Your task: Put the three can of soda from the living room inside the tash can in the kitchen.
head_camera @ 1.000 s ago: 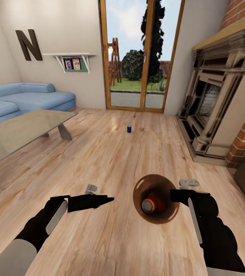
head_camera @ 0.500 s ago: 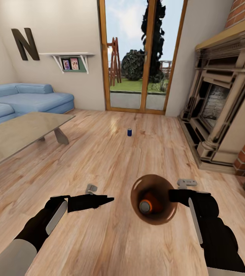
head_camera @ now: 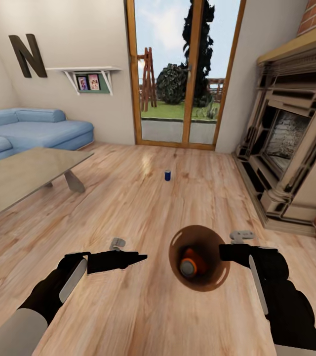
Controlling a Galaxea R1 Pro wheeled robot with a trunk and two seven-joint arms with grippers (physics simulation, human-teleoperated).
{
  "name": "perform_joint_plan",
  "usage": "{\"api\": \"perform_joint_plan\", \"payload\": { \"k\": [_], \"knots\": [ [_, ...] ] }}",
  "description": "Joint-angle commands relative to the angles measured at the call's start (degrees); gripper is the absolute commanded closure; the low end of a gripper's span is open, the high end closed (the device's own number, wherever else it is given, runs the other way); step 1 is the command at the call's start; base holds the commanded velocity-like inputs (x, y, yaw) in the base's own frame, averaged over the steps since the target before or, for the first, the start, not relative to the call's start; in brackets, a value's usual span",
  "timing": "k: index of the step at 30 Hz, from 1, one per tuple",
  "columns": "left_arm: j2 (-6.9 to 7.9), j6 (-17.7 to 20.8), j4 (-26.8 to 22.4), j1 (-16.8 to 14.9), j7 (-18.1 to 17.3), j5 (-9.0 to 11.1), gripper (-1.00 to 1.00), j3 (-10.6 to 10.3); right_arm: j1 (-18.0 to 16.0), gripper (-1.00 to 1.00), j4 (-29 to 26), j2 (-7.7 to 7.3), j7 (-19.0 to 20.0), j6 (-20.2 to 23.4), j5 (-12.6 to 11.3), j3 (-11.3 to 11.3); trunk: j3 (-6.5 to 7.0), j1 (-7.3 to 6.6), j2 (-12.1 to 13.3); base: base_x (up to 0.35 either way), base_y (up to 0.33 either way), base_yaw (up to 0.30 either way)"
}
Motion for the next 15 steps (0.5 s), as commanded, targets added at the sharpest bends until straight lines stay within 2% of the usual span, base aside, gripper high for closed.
{"api": "perform_joint_plan", "payload": {
  "k": [1, 15],
  "knots": [
    [-0.02, 0.0, -0.08, 0.0, 0.01, -0.03, -1.0, 0.0, -0.03, 1.0, -0.03, 0.02, 0.24, 0.07, -0.79, -0.02, 0.01, -0.01, 0.0, 0.337, 0.0, 0.0],
    [-0.02, 0.0, -0.26, 0.0, 0.03, -0.05, -1.0, 0.0, -0.03, 1.0, -0.03, -0.03, 0.24, 0.07, -0.79, 0.0, 0.01, -0.01, 0.0, 0.337, 0.0, 0.0]
  ]
}}
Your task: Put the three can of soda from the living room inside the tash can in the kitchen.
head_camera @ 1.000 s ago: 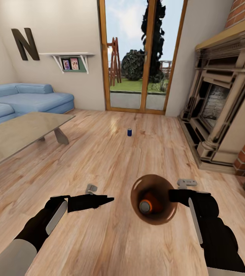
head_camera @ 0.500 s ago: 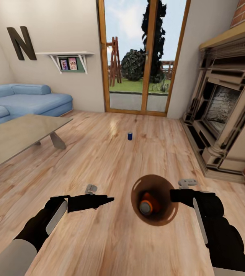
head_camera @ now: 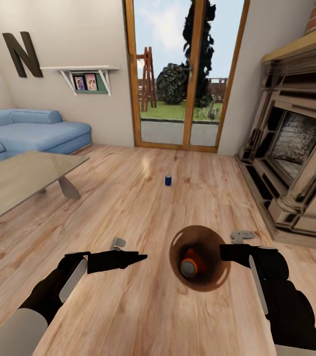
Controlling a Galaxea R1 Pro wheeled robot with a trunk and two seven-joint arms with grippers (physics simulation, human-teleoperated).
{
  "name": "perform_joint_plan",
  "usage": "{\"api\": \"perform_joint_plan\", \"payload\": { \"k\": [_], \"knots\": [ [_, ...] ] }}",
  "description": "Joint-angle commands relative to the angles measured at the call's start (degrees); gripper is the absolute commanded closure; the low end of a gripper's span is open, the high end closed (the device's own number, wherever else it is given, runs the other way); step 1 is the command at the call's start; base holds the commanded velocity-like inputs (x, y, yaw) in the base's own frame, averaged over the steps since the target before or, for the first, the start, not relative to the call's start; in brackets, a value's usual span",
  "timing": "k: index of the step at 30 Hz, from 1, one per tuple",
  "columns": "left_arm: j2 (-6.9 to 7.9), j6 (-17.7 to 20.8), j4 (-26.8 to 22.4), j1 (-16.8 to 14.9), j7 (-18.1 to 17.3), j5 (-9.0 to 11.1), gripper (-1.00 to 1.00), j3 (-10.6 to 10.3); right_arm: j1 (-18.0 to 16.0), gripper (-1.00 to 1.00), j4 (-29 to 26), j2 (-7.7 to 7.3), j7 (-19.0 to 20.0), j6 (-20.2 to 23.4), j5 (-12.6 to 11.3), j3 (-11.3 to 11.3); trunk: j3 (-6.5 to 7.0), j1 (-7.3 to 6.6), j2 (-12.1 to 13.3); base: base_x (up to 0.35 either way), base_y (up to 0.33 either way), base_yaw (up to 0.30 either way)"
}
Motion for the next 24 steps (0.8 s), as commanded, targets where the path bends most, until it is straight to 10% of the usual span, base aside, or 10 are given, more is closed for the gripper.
{"api": "perform_joint_plan", "payload": {
  "k": [1, 24],
  "knots": [
    [0.0, 0.0, 0.0, 0.0, 0.0, 0.0, -1.0, 0.0, -0.03, 1.0, -0.03, 0.0, 0.25, 0.15, -1.47, 0.0, 0.01, -0.01, 0.0, 0.337, 0.0, 0.0],
    [0.0, 0.0, -0.07, 0.0, 0.0, 0.0, -1.0, 0.0, -0.03, 1.0, -0.03, 0.02, 0.25, 0.15, -1.47, -0.02, 0.01, -0.01, 0.0, 0.337, 0.0, 0.0]
  ]
}}
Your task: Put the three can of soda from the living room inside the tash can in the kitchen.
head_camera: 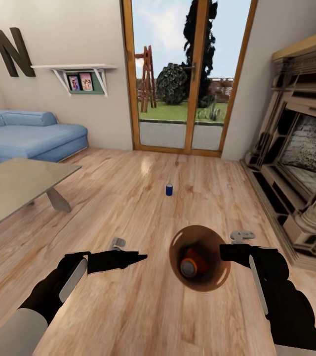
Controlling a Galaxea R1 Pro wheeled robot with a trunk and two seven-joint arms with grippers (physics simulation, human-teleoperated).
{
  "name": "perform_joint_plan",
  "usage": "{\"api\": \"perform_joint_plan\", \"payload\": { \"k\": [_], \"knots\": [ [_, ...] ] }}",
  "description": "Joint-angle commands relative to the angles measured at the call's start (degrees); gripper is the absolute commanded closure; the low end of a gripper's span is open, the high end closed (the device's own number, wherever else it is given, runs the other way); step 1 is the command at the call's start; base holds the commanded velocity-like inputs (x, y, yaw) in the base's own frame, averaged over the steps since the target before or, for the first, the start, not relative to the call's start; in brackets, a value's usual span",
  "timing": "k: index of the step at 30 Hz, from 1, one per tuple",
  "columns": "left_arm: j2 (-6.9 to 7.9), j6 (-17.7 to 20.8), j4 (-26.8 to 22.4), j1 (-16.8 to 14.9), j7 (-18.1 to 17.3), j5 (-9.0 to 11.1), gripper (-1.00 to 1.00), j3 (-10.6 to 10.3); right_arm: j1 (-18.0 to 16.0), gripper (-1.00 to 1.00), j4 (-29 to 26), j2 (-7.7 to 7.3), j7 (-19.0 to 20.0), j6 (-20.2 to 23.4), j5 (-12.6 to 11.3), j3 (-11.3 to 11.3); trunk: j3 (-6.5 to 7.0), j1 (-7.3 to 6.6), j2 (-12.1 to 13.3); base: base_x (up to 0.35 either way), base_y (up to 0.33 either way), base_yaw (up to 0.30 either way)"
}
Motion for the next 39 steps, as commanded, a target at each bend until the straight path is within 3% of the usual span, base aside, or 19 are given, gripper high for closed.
{"api": "perform_joint_plan", "payload": {
  "k": [1, 9, 28, 39],
  "knots": [
    [0.0, 0.0, 0.0, 0.0, 0.0, 0.0, -1.0, 0.0, -0.03, 1.0, -0.03, 0.02, 0.24, 0.13, -1.26, 0.0, 0.01, -0.01, 0.0, 0.338, 0.0, 0.0],
    [0.0, 0.0, -0.01, 0.0, 0.0, 0.0, -1.0, 0.0, -0.03, 1.0, -0.03, 0.12, 0.16, 0.13, -1.26, 0.0, 0.01, -0.01, 0.0, 0.337, 0.0, -0.046],
    [0.0, 0.0, -0.19, 0.0, 0.0, 0.0, -1.0, -0.09, -0.03, 1.0, -0.03, 0.15, 0.16, 0.13, -1.26, 0.0, 0.01, -0.01, 0.0, 0.337, 0.0, -0.256],
    [0.0, 0.0, -0.12, 0.0, -0.08, 0.02, -1.0, -0.09, -0.03, 1.0, -0.03, 0.05, 0.16, 0.13, -1.26, 0.0, 0.01, -0.01, 0.0, 0.337, 0.0, -0.02]
  ]
}}
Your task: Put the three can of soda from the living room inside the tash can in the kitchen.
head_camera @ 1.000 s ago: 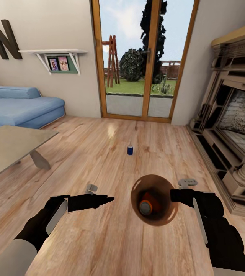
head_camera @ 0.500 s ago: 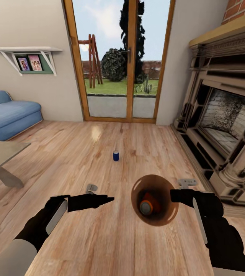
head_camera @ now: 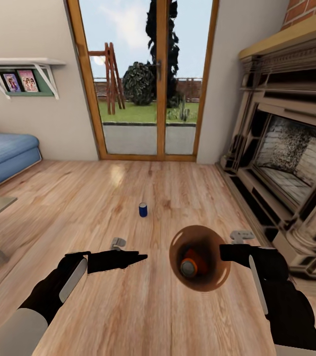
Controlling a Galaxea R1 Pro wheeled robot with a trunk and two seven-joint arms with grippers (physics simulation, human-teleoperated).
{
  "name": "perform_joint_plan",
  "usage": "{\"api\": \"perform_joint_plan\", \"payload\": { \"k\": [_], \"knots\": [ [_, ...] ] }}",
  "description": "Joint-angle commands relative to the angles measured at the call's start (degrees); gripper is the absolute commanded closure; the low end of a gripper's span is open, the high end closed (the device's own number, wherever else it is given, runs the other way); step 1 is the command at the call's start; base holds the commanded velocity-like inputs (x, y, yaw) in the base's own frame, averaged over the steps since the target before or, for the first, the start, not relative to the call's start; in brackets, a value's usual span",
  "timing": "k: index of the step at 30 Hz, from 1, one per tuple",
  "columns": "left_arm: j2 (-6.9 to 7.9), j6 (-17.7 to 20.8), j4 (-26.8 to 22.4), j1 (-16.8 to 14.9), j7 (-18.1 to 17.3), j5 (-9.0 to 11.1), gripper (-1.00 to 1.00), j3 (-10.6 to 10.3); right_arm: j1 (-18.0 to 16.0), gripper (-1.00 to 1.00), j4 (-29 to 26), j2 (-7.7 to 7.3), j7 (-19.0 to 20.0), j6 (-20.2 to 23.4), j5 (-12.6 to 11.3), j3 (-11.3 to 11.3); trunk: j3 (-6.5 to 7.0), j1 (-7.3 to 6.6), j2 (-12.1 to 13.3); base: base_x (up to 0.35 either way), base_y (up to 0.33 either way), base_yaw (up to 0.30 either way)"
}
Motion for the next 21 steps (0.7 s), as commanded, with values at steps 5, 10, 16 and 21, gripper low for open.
{"api": "perform_joint_plan", "payload": {
  "k": [5, 10, 16, 21],
  "knots": [
    [0.0, 0.0, -0.02, 0.0, -0.01, 0.02, -1.0, 0.0, -0.03, 1.0, -0.03, 0.01, 0.25, 0.13, -1.29, 0.0, 0.01, -0.01, 0.0, 0.337, 0.0, 0.0],
    [0.0, 0.0, -0.06, 0.0, -0.01, 0.03, -1.0, 0.0, -0.03, 1.0, -0.03, 0.01, 0.25, 0.13, -1.29, 0.0, 0.01, -0.01, 0.0, 0.337, 0.0, 0.0],
    [0.0, 0.0, -0.06, 0.0, -0.01, 0.03, -1.0, 0.0, -0.03, 1.0, -0.03, 0.01, 0.25, 0.13, -1.29, 0.0, 0.01, -0.01, 0.0, 0.337, 0.0, 0.0],
    [0.0, 0.0, -0.06, 0.0, -0.01, -0.01, -1.0, 0.0, -0.03, 1.0, -0.03, 0.04, 0.25, 0.13, -1.29, 0.0, 0.01, -0.01, 0.0, 0.337, 0.0, 0.0]
  ]
}}
